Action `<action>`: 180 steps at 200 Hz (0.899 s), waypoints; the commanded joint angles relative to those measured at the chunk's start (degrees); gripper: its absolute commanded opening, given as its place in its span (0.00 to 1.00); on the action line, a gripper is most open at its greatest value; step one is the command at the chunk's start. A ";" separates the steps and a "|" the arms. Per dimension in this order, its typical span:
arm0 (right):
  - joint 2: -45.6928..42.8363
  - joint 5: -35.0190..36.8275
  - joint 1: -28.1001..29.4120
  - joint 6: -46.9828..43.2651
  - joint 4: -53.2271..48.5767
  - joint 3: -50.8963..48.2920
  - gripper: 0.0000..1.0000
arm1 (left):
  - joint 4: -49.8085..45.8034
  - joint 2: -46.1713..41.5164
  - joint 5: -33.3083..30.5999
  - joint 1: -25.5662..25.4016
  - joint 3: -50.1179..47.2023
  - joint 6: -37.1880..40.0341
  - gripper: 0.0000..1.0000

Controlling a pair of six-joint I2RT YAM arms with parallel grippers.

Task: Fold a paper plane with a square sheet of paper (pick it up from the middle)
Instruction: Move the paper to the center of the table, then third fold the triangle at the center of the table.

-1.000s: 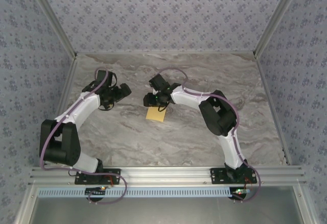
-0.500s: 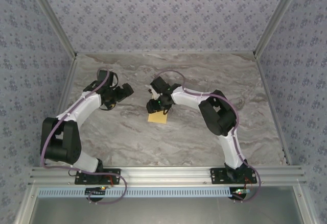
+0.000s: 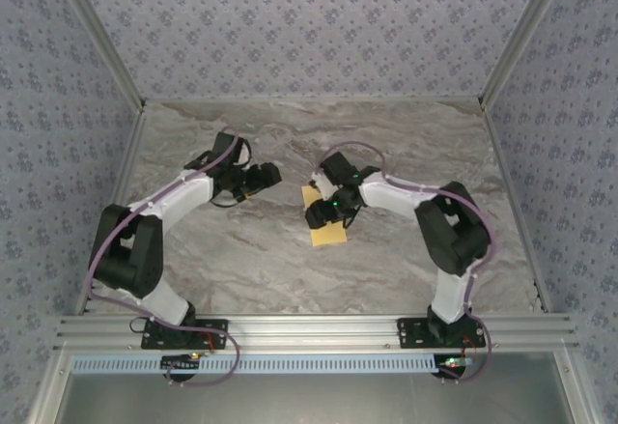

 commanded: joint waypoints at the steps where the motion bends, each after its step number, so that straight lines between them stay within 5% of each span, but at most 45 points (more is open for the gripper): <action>1: -8.70 -0.03 -4.22 13.45 6.64 -5.75 0.67 | 5.62 3.08 6.92 -3.39 2.85 -0.06 0.70; 55: -18.28 -1.03 -11.94 26.77 10.28 -18.46 0.79 | 6.55 12.87 9.44 -9.18 8.36 -1.04 0.39; 180: -19.19 -5.98 -12.75 35.46 17.13 -26.13 0.83 | 0.49 23.86 5.28 -10.63 11.77 0.47 0.23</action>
